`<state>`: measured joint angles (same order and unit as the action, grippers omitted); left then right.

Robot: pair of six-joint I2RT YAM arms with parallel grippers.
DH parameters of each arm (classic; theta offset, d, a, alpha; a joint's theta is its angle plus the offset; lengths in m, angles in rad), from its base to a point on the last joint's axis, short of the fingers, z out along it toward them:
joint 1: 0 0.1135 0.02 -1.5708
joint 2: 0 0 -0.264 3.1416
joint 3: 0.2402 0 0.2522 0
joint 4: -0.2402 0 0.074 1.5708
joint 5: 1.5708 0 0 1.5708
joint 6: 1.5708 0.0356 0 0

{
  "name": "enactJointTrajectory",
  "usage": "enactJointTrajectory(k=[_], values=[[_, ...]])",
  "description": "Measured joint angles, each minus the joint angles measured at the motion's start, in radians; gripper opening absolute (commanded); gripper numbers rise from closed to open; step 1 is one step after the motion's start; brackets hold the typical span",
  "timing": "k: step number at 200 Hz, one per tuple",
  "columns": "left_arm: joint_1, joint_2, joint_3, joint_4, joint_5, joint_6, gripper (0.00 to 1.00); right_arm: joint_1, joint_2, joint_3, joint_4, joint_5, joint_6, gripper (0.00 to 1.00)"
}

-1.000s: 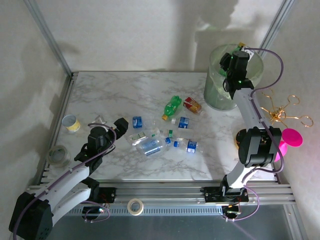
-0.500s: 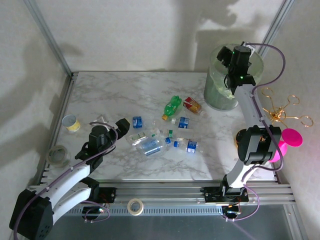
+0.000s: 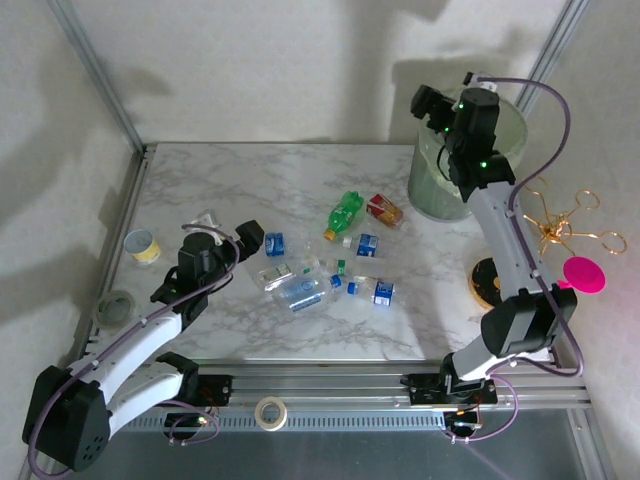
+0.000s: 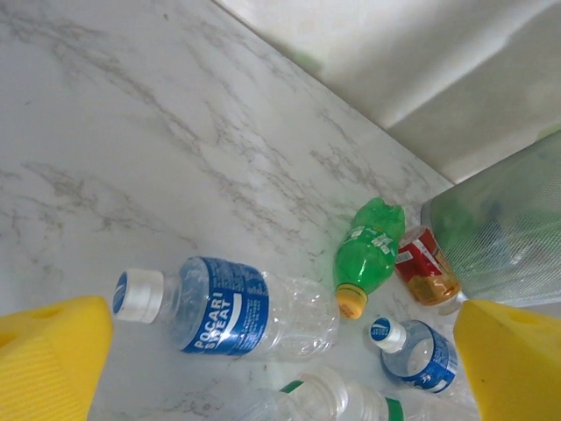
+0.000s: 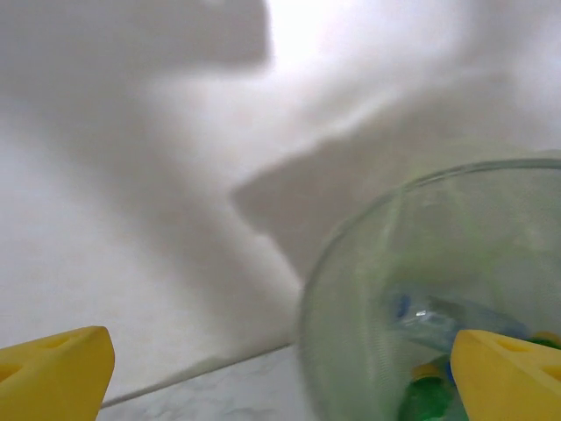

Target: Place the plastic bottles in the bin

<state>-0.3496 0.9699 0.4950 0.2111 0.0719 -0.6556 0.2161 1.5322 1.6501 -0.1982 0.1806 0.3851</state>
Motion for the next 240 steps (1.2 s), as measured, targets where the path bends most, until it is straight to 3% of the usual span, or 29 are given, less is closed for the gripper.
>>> enactJointTrajectory(k=[60,111,158,211,240], values=[[0.000,0.081,0.056,-0.067,0.047,0.036,1.00,0.278,-0.175,-0.290,0.021,-0.029,0.001,0.99],[-0.005,0.123,0.068,-0.129,0.063,0.068,1.00,0.430,-0.270,-0.588,0.008,-0.033,0.078,0.99],[-0.099,0.165,0.078,-0.164,0.032,0.129,1.00,0.459,-0.373,-0.743,-0.008,-0.027,0.141,0.99],[-0.229,0.249,0.105,-0.224,-0.025,0.175,1.00,0.459,-0.435,-0.790,0.002,-0.017,0.171,0.99],[-0.251,0.296,0.127,-0.254,-0.066,0.198,1.00,0.459,-0.434,-0.814,0.022,-0.018,0.180,0.99]])
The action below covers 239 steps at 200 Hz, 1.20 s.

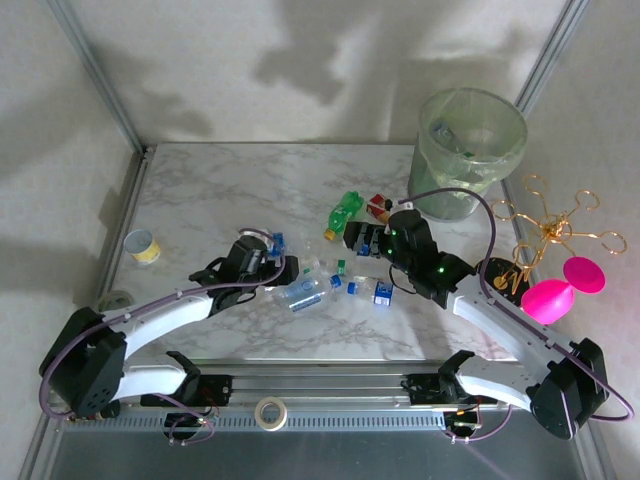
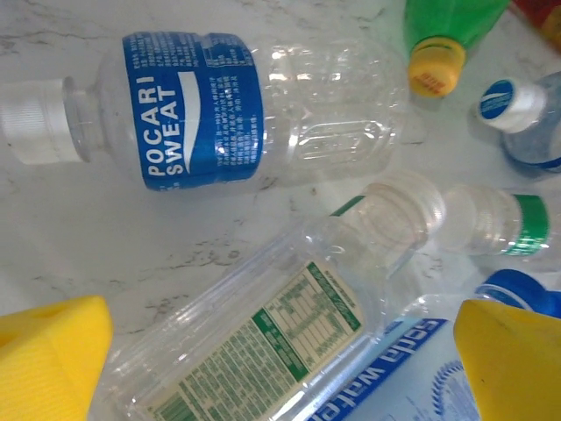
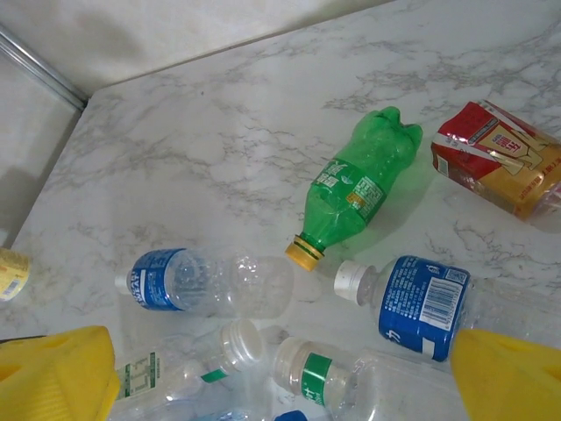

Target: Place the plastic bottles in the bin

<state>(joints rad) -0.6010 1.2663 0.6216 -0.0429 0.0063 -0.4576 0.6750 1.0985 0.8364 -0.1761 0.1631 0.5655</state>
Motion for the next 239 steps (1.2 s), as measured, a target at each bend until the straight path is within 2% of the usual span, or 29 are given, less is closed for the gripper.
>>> enactJointTrajectory(k=[51,110,159,197,239], values=[[-0.014,0.120,0.060,-0.022,-0.042,0.029,1.00,0.000,0.018,-0.008,0.008,0.001,0.000,0.99],[-0.033,0.177,0.077,-0.029,-0.054,0.035,1.00,0.000,0.018,-0.008,0.015,0.023,0.000,0.99],[-0.035,0.237,0.129,-0.023,-0.143,0.000,1.00,0.000,0.016,-0.009,0.018,0.027,0.000,0.99],[-0.035,0.230,0.112,-0.006,-0.160,-0.053,0.99,0.000,-0.006,-0.015,0.025,0.035,0.005,0.99],[-0.035,0.148,0.033,-0.007,-0.126,-0.135,1.00,0.000,0.025,-0.022,0.034,0.042,0.008,0.99]])
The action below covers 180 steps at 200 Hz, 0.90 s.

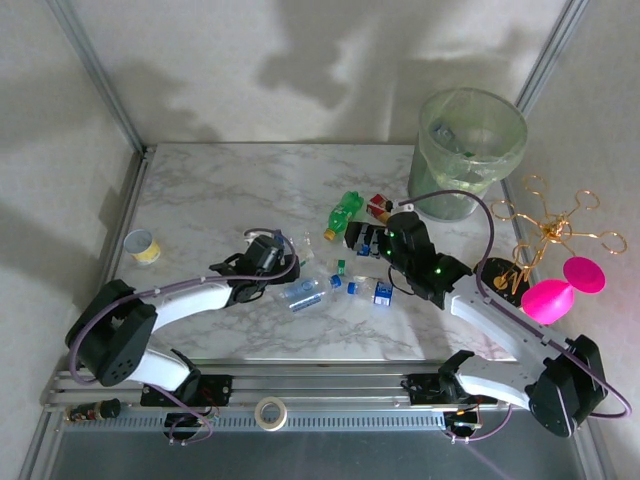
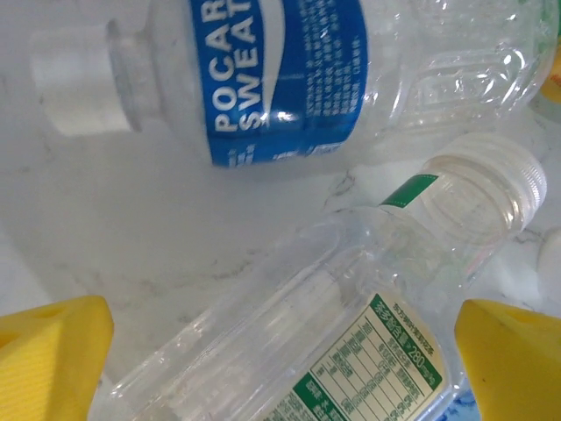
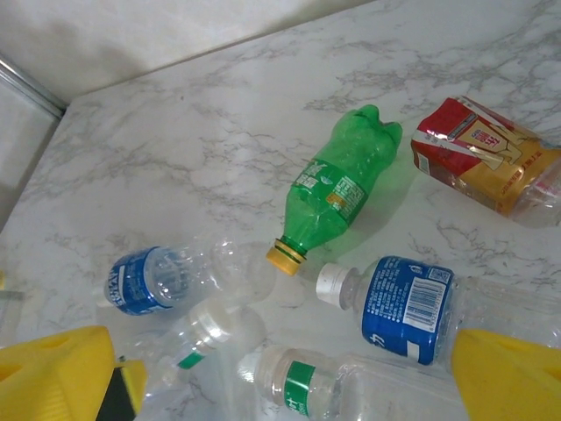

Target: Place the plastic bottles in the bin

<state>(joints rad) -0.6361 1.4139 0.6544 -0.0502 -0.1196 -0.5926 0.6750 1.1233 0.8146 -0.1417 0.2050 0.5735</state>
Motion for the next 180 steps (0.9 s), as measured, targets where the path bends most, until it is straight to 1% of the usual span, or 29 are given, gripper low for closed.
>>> enactJointTrajectory(k=[32,66,134,157,180], values=[[-0.002,-0.060,-0.030,-0.014,0.055,-0.037,1.00,0.000,0.048,0.000,0.003,-0.007,0.000,0.99],[-0.004,-0.076,-0.030,-0.023,0.105,-0.023,1.00,0.000,0.063,0.000,0.005,-0.018,0.001,0.99],[-0.004,0.027,0.010,-0.086,0.089,0.063,0.99,0.005,0.065,0.000,0.026,-0.019,0.019,0.99],[-0.005,0.031,0.013,-0.087,0.056,0.079,0.92,0.005,0.065,0.000,0.026,-0.019,0.019,0.99],[-0.005,0.040,0.014,-0.090,0.023,0.098,0.82,0.005,0.065,0.000,0.027,-0.019,0.022,0.99]])
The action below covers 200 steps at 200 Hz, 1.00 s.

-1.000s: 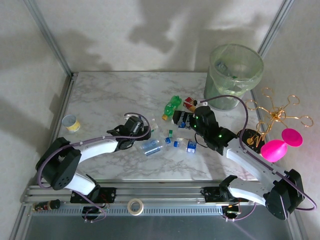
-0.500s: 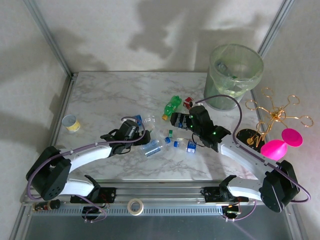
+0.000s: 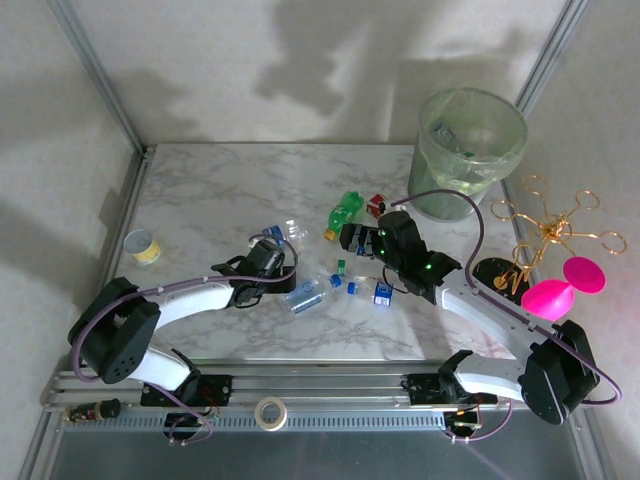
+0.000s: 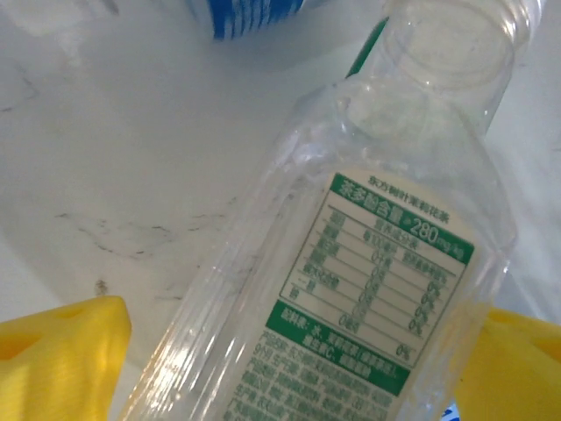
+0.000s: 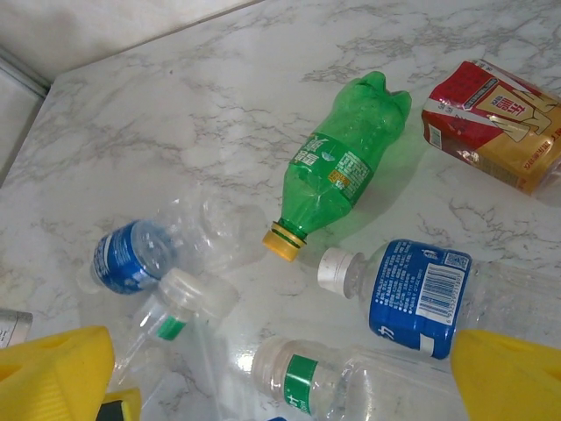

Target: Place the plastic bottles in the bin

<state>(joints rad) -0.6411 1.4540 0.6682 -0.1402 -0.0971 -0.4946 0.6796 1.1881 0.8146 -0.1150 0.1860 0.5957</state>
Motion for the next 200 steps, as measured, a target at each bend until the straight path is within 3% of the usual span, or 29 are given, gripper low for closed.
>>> enactJointTrajectory(k=[99,152,176,200], values=[[0.000,0.021,0.000,0.011,-0.030,0.042,0.55,0.002,-0.066,-0.035,0.052,0.052,0.034,0.99],[-0.019,0.000,-0.002,0.012,-0.017,0.047,0.33,0.001,-0.136,-0.109,0.077,0.108,0.090,0.99],[-0.021,-0.054,-0.003,0.012,-0.014,0.047,0.16,-0.001,-0.159,-0.135,0.111,0.086,0.085,0.99],[-0.026,-0.126,-0.003,0.012,-0.003,0.047,0.07,-0.001,-0.162,-0.136,0.141,0.042,0.071,0.99]])
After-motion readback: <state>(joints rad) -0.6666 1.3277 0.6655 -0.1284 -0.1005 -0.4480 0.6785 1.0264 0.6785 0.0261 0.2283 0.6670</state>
